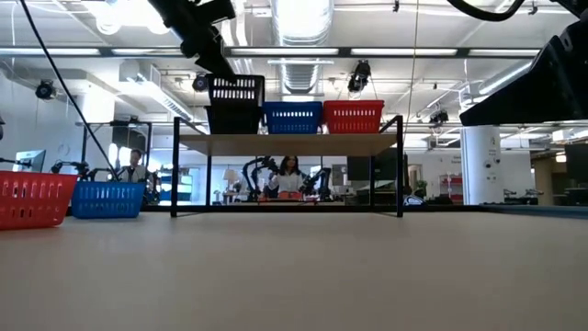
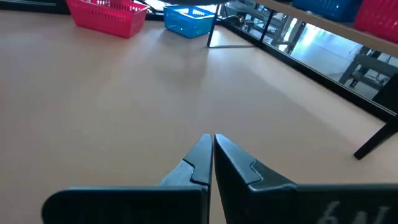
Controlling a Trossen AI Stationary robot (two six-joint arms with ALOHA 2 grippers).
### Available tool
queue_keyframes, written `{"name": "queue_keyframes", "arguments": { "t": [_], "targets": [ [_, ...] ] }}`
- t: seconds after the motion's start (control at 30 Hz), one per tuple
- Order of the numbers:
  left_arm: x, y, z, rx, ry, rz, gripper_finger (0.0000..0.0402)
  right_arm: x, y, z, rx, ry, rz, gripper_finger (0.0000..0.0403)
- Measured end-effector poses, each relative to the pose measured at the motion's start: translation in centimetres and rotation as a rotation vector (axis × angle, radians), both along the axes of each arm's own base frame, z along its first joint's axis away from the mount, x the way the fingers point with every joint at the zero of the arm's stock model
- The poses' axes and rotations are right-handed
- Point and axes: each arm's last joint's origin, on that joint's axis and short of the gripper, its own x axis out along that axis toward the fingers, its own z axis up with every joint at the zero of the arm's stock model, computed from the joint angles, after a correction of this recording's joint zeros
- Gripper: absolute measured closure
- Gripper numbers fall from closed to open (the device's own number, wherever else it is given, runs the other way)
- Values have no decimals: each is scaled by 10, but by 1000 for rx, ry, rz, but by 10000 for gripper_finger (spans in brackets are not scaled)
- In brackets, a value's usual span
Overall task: Stack baskets on shelf by color
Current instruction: Stack the top black bin on the black bin on the shelf
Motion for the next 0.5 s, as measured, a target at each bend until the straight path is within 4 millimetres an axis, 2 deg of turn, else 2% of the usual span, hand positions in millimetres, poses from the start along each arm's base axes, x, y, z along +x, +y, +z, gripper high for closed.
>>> {"name": "queue_keyframes", "arguments": {
  "t": [0.37, 0.5],
  "targets": [
    [-2, 1, -7, 55, 49, 23, 301, 0, 0, 0, 6, -5, 0, 394],
    [-3, 1, 0, 53, 32, 30, 290, 0, 0, 0, 5, -4, 0, 394]
  ]
}}
